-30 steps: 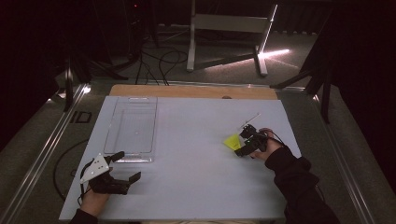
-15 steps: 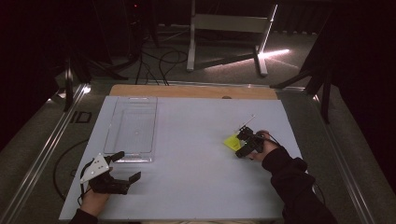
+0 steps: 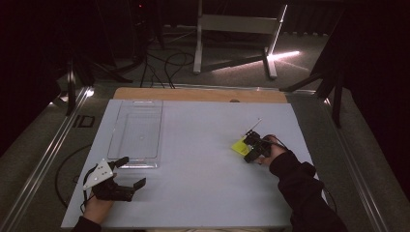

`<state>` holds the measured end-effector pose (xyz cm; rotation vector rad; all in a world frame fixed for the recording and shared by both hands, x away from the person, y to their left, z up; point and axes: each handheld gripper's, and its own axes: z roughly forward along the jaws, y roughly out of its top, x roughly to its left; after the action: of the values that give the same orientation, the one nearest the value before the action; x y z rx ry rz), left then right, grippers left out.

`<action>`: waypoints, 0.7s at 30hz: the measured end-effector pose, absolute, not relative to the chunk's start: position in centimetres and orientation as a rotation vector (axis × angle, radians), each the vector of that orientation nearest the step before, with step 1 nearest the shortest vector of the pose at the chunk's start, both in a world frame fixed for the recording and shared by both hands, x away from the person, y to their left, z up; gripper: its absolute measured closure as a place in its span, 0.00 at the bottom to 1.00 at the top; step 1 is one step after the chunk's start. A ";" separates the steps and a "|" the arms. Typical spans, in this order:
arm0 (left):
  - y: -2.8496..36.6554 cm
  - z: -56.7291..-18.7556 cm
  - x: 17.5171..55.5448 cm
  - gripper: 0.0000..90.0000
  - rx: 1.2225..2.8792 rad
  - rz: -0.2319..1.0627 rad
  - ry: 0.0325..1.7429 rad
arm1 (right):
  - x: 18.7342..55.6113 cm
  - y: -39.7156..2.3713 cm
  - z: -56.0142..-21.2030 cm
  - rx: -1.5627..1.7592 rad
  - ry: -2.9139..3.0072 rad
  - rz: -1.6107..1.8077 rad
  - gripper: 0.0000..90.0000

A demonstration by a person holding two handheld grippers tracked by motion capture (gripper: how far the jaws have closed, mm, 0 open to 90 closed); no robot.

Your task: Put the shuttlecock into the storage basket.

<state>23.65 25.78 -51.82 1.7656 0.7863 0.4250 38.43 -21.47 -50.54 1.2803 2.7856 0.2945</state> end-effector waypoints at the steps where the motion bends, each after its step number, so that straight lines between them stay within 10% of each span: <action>1: 25.8 -51.8 23.7 0.00 1.766 0.425 0.786 | 38.5 -21.6 -50.5 1.280 2.792 0.303 0.72; 21: 25.8 -51.8 23.7 0.00 1.769 0.425 0.785 | 37.9 -22.0 -48.7 1.094 2.854 0.346 0.73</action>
<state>23.67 25.77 -51.81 1.7694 0.7848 0.4247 37.89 -22.01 -48.72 1.0937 2.8535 0.3464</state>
